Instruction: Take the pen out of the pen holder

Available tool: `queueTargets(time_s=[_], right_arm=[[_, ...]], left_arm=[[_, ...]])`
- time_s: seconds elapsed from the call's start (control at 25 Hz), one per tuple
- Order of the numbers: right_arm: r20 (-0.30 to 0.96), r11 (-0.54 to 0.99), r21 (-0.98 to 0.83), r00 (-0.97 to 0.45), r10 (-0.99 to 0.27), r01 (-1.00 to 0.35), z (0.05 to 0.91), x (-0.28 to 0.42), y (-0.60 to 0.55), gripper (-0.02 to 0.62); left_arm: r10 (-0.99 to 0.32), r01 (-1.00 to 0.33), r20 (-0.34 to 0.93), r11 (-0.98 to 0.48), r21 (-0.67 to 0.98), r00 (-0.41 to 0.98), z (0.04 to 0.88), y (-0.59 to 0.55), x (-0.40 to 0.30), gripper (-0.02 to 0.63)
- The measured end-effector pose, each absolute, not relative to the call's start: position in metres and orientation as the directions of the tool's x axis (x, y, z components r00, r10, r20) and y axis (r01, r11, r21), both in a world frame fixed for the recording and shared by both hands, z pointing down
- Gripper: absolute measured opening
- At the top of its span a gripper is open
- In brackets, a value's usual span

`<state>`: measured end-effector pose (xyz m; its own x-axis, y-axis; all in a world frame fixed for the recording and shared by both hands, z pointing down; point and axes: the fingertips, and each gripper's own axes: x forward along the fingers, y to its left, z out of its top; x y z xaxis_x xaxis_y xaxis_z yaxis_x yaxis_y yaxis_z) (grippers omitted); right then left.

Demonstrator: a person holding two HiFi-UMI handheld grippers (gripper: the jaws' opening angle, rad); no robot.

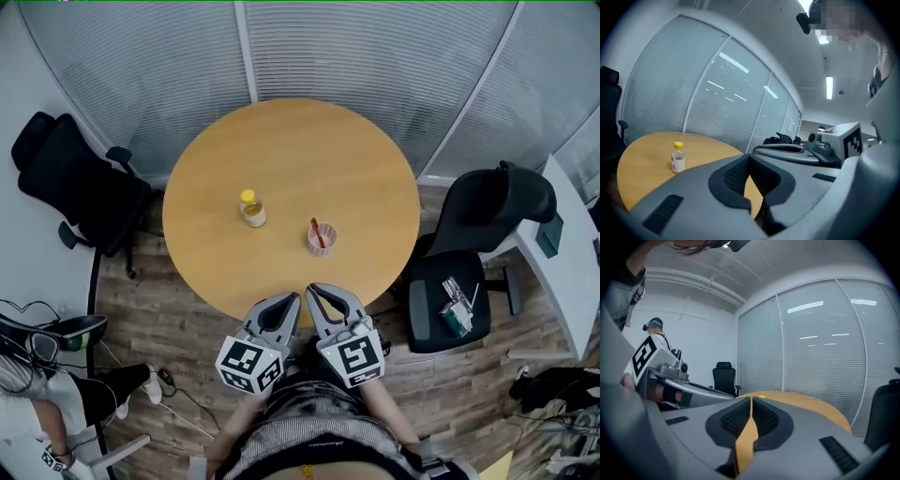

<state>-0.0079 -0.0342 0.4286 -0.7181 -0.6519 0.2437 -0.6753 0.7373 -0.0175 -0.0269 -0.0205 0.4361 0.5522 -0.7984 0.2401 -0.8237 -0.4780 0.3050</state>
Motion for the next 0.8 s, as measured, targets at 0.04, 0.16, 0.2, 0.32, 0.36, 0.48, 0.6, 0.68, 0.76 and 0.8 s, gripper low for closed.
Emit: queueTargets(time_s=[0.04, 0.16, 0.2, 0.32, 0.36, 0.48, 0.6, 0.68, 0.76, 0.8], right_arm=[[0.245, 0.739, -0.015, -0.719, -0.65, -0.673, 0.429, -0.006, -0.039, 0.026], [0.259, 0.746, -0.006, -0.722, -0.642, -0.666, 0.432, -0.001, -0.052, 0.026], [0.265, 0.749, -0.003, -0.723, -0.638, -0.663, 0.434, 0.0, -0.056, 0.026], [0.27, 0.755, 0.007, -0.726, -0.632, -0.655, 0.437, 0.005, -0.071, 0.026], [0.27, 0.758, 0.009, -0.728, -0.63, -0.652, 0.437, 0.006, -0.076, 0.026], [0.274, 0.774, 0.025, -0.74, -0.614, -0.633, 0.44, 0.01, -0.09, 0.026], [0.277, 0.788, 0.029, -0.753, -0.597, -0.615, 0.443, 0.012, -0.099, 0.027], [0.277, 0.792, 0.025, -0.757, -0.591, -0.609, 0.445, 0.012, -0.105, 0.027], [0.279, 0.794, 0.019, -0.759, -0.588, -0.608, 0.447, 0.013, -0.11, 0.026], [0.28, 0.794, 0.017, -0.76, -0.587, -0.608, 0.448, 0.013, -0.111, 0.026]], left_arm=[[-0.8, -0.826, 0.241, -0.475, 0.305, 0.549, 0.436, -0.025, -0.026, 0.003], [-0.8, -0.828, 0.25, -0.467, 0.31, 0.545, 0.439, -0.038, -0.02, 0.003], [-0.8, -0.829, 0.254, -0.465, 0.309, 0.544, 0.44, -0.042, -0.018, 0.003], [-0.808, -0.838, 0.254, -0.457, 0.3, 0.532, 0.44, -0.056, -0.014, 0.003], [-0.812, -0.842, 0.254, -0.452, 0.296, 0.525, 0.44, -0.06, -0.014, 0.003], [-0.821, -0.85, 0.255, -0.44, 0.29, 0.512, 0.441, -0.073, -0.011, 0.003], [-0.829, -0.857, 0.254, -0.429, 0.286, 0.499, 0.443, -0.081, -0.008, 0.003], [-0.833, -0.862, 0.256, -0.42, 0.285, 0.49, 0.445, -0.086, -0.007, 0.003], [-0.834, -0.864, 0.263, -0.412, 0.288, 0.485, 0.447, -0.088, -0.006, 0.003], [-0.833, -0.865, 0.267, -0.41, 0.288, 0.484, 0.448, -0.09, -0.006, 0.003]])
